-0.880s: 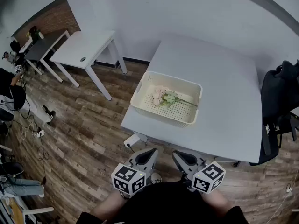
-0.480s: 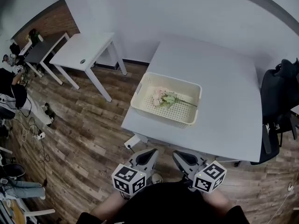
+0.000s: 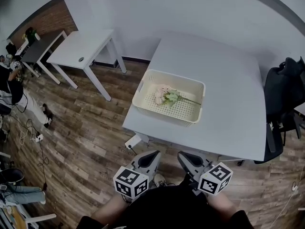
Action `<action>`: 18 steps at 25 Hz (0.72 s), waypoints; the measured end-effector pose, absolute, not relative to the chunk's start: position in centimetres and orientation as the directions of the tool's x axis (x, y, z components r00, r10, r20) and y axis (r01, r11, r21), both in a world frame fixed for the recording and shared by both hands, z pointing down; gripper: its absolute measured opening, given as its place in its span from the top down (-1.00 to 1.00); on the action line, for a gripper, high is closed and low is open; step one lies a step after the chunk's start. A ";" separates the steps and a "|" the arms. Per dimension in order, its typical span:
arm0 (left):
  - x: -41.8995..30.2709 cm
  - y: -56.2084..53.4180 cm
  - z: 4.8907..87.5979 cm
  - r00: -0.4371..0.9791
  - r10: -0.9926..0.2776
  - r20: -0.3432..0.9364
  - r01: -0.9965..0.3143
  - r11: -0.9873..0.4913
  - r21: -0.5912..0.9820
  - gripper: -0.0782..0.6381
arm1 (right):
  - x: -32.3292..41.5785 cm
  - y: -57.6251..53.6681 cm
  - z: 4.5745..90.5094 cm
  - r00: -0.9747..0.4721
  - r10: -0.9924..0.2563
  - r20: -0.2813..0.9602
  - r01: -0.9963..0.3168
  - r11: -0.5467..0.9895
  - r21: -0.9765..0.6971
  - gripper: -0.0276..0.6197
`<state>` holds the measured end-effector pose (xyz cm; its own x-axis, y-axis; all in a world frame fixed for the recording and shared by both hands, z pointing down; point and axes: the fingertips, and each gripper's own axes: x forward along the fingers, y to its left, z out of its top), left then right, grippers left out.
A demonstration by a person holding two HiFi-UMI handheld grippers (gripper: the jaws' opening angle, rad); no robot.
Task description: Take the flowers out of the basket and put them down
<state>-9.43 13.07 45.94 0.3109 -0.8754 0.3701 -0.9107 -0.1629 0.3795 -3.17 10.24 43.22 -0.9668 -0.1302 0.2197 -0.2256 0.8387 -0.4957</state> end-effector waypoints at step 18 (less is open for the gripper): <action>-6.8 11.9 44.0 0.301 -0.884 0.359 -0.920 -0.169 0.354 0.76 | -0.3 8.2 41.2 -0.968 -0.156 0.197 -0.234 0.847 -0.478 0.84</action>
